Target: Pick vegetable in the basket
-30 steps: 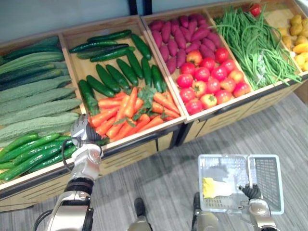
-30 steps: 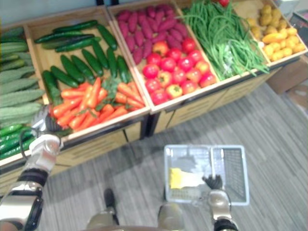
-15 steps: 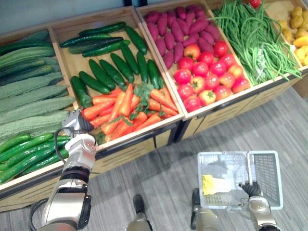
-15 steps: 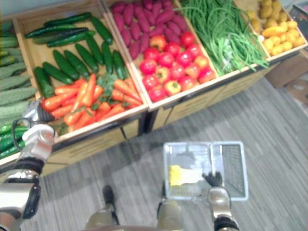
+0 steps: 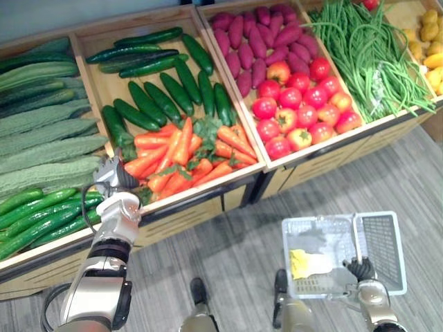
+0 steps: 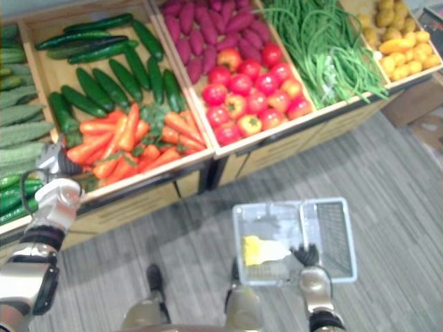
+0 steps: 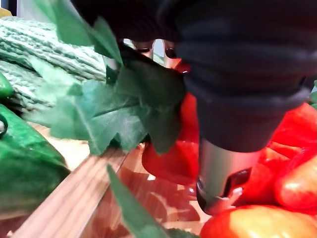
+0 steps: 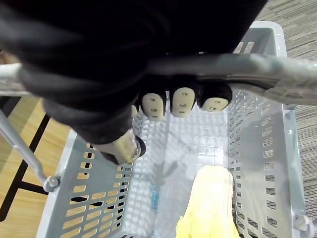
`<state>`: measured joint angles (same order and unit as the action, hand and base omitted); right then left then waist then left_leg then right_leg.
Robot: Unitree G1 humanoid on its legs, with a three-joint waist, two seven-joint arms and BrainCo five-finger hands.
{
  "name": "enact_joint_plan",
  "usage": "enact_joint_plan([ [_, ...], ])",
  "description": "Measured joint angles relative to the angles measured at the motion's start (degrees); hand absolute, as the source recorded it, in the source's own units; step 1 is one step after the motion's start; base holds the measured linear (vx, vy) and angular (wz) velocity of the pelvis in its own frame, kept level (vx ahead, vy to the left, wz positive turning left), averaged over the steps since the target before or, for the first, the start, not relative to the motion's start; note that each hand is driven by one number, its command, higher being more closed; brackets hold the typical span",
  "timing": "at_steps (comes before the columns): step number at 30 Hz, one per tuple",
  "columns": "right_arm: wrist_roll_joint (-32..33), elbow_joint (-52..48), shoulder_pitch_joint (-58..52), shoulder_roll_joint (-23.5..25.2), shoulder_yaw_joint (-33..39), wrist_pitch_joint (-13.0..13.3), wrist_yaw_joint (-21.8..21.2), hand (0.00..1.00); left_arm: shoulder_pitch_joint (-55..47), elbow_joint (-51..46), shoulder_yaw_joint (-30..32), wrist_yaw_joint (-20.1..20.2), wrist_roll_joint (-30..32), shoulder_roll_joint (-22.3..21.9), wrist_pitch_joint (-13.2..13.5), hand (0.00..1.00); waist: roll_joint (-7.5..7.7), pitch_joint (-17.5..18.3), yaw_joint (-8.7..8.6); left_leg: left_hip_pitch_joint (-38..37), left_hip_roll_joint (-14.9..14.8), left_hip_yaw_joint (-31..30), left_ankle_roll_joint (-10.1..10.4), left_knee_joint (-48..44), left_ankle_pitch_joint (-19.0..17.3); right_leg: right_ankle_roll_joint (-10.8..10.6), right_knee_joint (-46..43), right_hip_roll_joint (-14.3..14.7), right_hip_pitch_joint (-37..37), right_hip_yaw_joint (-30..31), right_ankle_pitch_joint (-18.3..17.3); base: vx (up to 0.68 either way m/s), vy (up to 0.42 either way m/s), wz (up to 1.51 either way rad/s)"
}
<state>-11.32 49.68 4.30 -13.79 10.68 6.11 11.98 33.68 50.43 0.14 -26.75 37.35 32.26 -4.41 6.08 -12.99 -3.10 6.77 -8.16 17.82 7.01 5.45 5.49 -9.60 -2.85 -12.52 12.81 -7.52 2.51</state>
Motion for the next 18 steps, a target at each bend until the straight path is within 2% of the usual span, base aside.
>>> enact_joint_plan([
  [1, 0.0, 0.0, 0.0, -0.1, 0.0, 0.1, 0.0, 1.0, 0.0, 0.0, 0.0, 0.0, 0.0, 0.0, 0.0, 0.0, -0.07, -0.1, 0.0, 0.0, 0.0, 0.0, 0.0, 0.0, 0.0, 0.0, 0.0, 0.0, 0.0, 0.0, 0.0, 0.0, 0.0, 0.0],
  [2, 0.0, 0.0, 0.0, -0.2, 0.0, 0.1, 0.0, 1.0, 0.0, 0.0, 0.0, 0.0, 0.0, 0.0, 0.0, 1.0, -0.1, -0.1, 0.01, 0.0, 0.0, 0.0, 0.0, 0.0, 0.0, 0.0, 0.0, 0.0, 0.0, 0.0, 0.0, 0.0, 0.0, 0.0],
  [14, -0.1, -1.6, 0.0, -0.4, -1.1, 0.3, 0.0, 1.0, 0.2, -1.3, -1.9, -1.2, 2.4, 0.5, 0.0, 1.0, -0.08, -1.3, 0.14, 0.1, 0.1, -0.1, 0.0, 0.0, 0.0, 0.0, -0.1, -0.1, 0.1, -0.1, 0.0, 0.0, 0.0, 0.0],
  [15, -0.2, -1.7, 0.0, -0.4, -1.3, 0.3, 0.0, 1.0, 0.2, -1.3, -2.2, -1.2, 3.4, 0.7, 0.0, 0.0, -0.08, -1.3, 0.14, 0.1, 0.1, -0.1, 0.0, 0.0, 0.0, 0.0, -0.1, -0.1, 0.1, -0.1, 0.0, 0.0, 0.0, 0.0],
  [18, -0.7, -1.8, 0.1, -0.4, -1.7, 0.4, 0.0, 1.0, 0.2, -1.4, -4.0, -1.0, 4.1, 0.7, 0.2, 0.0, -0.08, -1.3, 0.09, 0.1, 0.1, -0.1, 0.0, 0.0, 0.0, 0.0, -0.1, -0.2, 0.1, -0.1, 0.0, 0.0, 0.0, 0.0],
])
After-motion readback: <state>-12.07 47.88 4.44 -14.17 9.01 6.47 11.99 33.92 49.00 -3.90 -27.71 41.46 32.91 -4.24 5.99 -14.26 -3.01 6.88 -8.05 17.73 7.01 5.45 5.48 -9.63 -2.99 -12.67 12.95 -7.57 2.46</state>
